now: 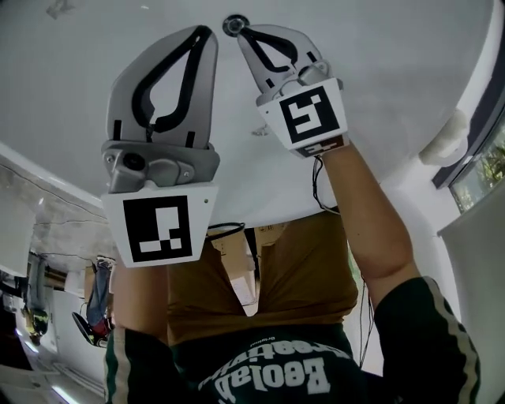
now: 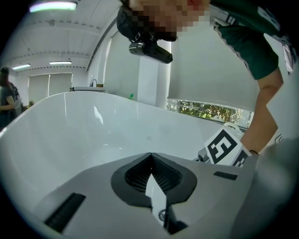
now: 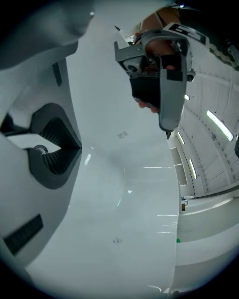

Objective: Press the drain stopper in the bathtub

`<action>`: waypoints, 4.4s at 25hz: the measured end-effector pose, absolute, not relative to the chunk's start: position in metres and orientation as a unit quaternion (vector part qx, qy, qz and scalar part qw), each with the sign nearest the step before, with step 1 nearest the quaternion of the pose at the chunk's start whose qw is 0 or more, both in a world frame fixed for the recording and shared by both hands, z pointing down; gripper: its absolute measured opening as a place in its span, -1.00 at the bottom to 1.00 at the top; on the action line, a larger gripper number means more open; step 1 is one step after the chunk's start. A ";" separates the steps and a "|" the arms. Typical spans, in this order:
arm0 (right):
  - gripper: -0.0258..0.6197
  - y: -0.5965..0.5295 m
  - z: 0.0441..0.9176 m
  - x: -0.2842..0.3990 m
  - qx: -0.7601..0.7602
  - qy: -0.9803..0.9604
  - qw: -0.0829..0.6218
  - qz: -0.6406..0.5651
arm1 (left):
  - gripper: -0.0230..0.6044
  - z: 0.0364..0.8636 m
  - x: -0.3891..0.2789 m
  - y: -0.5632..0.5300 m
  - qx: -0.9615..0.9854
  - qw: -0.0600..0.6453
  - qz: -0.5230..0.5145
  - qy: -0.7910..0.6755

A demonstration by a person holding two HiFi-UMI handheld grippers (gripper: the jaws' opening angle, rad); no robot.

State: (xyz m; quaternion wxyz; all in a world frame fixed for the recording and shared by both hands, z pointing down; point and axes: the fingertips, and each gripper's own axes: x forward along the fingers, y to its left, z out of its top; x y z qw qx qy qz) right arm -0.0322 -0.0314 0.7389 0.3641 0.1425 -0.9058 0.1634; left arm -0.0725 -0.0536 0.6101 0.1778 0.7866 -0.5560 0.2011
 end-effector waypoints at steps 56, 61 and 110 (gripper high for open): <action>-0.89 0.017 0.986 -0.004 0.130 -0.800 0.541 0.223 | -0.91 0.682 -0.078 -0.047 0.777 0.181 0.219 -0.562; -0.89 0.016 0.994 0.000 0.147 -0.785 0.556 0.228 | -0.91 0.690 -0.078 -0.042 0.774 0.189 0.221 -0.563; -0.89 0.012 0.950 0.001 0.141 -0.797 0.525 0.265 | -0.91 0.682 -0.062 -0.028 0.771 0.230 0.238 -0.544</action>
